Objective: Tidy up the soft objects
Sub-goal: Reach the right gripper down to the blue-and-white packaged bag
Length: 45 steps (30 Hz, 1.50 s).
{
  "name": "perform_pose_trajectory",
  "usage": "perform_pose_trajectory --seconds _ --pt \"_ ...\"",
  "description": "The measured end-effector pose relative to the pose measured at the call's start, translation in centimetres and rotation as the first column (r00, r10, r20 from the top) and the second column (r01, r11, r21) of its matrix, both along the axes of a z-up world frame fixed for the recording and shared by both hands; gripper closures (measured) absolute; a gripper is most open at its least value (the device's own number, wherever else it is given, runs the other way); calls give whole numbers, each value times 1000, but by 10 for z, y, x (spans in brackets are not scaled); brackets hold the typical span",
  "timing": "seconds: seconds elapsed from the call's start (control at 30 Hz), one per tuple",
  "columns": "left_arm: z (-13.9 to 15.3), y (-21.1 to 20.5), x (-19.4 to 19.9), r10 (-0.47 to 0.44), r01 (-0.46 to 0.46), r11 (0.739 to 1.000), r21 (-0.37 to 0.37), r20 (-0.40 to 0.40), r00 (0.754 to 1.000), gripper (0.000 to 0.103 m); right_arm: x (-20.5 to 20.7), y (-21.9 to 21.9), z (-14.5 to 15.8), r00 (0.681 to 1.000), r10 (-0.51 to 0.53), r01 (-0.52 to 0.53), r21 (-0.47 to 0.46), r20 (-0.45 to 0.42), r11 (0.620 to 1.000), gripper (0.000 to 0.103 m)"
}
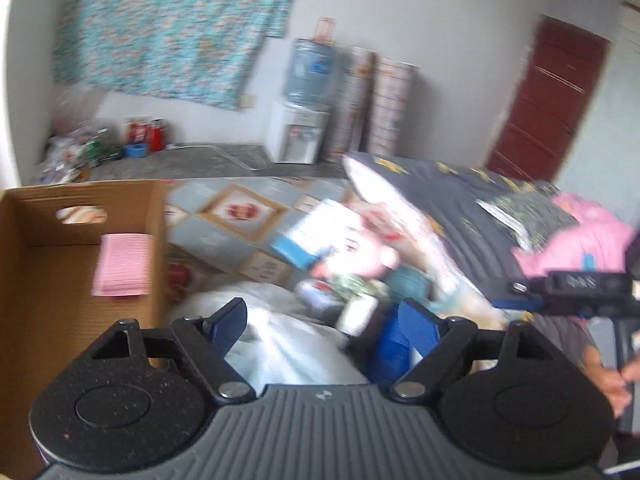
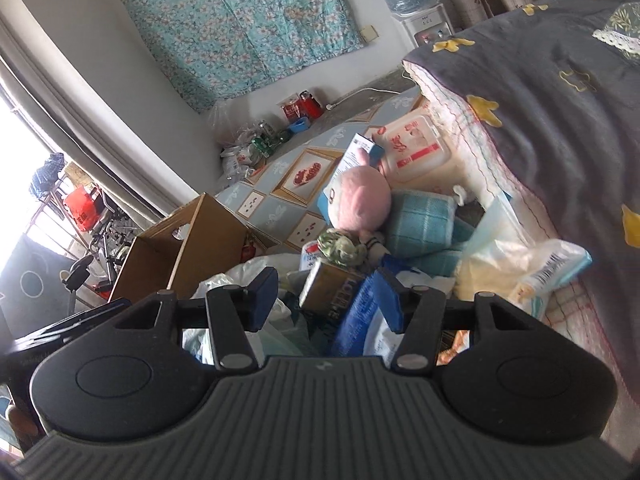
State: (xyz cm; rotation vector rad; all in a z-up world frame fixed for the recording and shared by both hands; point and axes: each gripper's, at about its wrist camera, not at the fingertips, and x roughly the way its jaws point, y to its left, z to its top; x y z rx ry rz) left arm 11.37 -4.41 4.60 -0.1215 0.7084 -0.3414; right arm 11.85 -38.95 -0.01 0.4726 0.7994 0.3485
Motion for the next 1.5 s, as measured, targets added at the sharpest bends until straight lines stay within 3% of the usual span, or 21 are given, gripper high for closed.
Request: perform_pose_trajectory --seconds 0.17,0.23,0.33,0.5,0.87,1.03,1.17,1.33,1.5 --pt "-37 -66 -15 -153 153 987 59 8 988 21 1 -11 -35 993 -12 13 3 -116 1000 51" --pt "-52 -89 -16 -199 199 976 94 -9 980 27 5 -15 -49 987 -17 20 19 -162 1000 51" --pt "-74 -109 -5 -218 224 967 122 -64 974 39 16 -18 -64 978 -28 35 31 -206 999 51" --pt "-104 -129 16 -222 245 957 157 -149 964 43 38 -19 -86 966 -33 44 35 -257 998 51" --pt "-127 -148 32 -210 253 940 228 -198 958 44 78 -8 -111 928 7 -2 14 -372 1000 50" --pt "-126 -143 36 -205 247 946 208 -204 957 47 83 1 -118 917 35 -27 25 -397 999 40" --pt "-123 -140 32 -211 247 950 193 -190 959 48 80 0 -113 925 38 -11 73 -379 997 39" --pt "-114 -136 25 -246 274 948 159 -177 953 28 70 -9 -103 936 53 9 173 -349 985 39" --pt "-115 -140 22 -228 258 944 206 -160 960 26 60 -8 -90 951 74 2 247 -300 969 39"
